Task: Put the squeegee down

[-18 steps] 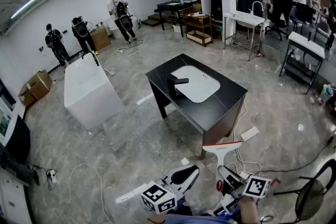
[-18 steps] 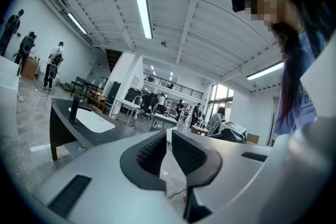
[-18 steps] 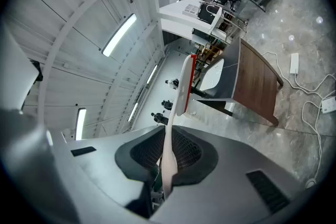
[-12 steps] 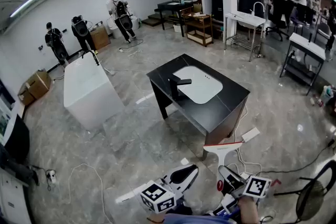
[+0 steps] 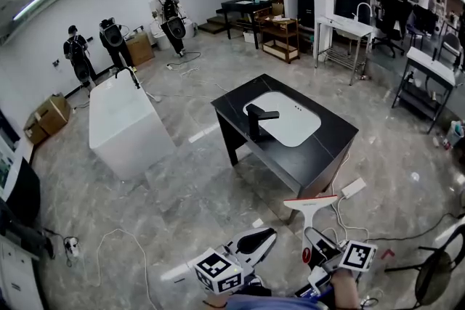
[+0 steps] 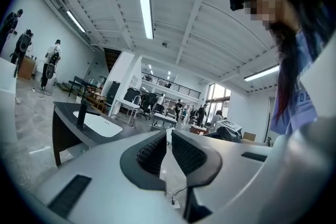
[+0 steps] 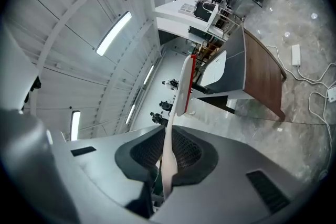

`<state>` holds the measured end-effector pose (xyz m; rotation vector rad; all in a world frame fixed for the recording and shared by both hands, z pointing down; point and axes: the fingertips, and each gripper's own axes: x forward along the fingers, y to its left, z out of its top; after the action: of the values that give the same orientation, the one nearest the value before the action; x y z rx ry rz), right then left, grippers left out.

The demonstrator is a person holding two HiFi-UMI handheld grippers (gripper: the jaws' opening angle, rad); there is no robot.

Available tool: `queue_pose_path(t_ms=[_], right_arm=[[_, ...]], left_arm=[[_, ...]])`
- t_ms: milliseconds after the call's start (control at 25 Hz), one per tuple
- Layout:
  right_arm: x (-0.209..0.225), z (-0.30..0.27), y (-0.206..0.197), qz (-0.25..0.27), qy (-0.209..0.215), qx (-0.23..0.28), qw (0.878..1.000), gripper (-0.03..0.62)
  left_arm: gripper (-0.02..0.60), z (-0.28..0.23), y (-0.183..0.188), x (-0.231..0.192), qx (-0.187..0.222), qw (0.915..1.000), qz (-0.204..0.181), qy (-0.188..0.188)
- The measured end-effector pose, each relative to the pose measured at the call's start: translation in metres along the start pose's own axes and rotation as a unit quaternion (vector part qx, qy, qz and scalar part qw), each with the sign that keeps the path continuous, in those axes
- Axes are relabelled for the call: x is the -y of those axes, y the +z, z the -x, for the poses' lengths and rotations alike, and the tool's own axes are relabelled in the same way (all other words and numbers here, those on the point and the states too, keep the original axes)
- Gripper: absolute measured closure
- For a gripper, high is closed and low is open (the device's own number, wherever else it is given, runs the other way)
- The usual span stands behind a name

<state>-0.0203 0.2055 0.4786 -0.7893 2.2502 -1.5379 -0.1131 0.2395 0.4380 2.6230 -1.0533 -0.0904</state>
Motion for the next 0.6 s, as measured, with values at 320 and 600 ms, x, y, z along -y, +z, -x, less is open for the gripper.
queue_pose_path(t_ms=[320, 600], right_arm=[[0.0, -0.044, -0.014, -0.004, -0.015, 0.007, 1.0, 0.545], [0.005, -0.055, -0.021, -0.011, -0.033, 0.019, 0.999, 0.545]], left_arm=[[0.555, 0.02, 0.004, -0.033, -0.024, 0.9986, -0.039, -0.028], [0.555, 0.027, -0.003, -0.049, -0.033, 0.9979, -0.031, -0.047]])
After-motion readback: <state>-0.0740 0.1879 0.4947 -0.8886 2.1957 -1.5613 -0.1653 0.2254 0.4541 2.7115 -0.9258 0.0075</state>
